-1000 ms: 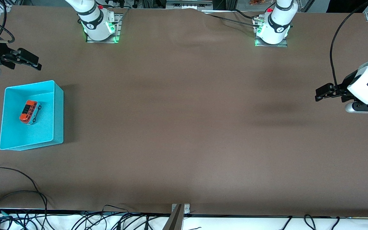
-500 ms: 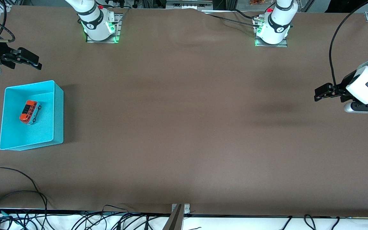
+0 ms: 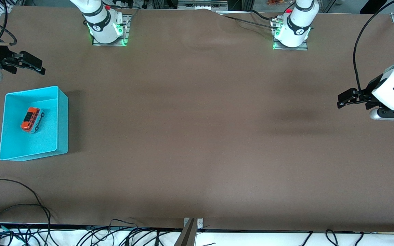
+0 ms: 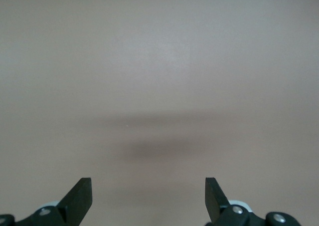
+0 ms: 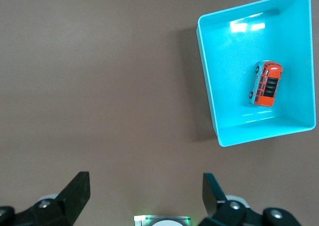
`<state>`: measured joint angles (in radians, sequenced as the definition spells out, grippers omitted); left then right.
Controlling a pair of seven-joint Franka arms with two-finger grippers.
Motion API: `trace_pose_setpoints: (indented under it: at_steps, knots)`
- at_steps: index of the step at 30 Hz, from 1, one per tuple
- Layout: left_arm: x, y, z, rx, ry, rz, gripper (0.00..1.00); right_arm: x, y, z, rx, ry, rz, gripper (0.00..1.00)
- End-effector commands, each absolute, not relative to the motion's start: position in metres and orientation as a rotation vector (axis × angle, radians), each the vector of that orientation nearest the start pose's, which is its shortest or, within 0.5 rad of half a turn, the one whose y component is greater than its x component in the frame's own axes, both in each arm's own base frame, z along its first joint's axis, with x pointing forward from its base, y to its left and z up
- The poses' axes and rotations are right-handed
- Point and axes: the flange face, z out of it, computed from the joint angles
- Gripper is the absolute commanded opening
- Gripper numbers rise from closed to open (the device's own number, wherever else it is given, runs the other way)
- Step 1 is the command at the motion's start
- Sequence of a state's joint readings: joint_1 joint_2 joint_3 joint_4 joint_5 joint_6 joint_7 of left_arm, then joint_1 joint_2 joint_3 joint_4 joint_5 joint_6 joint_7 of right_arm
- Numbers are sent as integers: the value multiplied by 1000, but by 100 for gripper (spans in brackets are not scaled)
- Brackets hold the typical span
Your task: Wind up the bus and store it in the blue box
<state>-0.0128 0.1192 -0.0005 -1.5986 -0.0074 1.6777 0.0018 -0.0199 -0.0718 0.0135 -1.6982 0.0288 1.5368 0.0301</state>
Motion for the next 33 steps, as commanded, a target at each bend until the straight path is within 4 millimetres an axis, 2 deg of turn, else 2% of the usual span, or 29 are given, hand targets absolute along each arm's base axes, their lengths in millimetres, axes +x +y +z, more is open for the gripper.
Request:
trace_pose_setpoints:
  at_steps: [1, 10, 14, 22, 33]
  knots:
    - [587, -10, 572, -3162, 40, 7, 100, 528, 1, 608, -3101, 44, 150, 100]
    - [581, -17, 584, -3163, 60, -24, 100, 528, -1, 610, -3140, 51, 140, 100]
    - [581, -19, 584, -3163, 64, -24, 100, 530, 0, 608, -3147, 70, 133, 100]
    - [581, -35, 585, -3162, 111, -28, 100, 534, 1, 606, -3146, 80, 106, 100]
    - [582, -34, 583, -3164, 108, -24, 100, 536, -3, 609, -3144, 87, 77, 100]
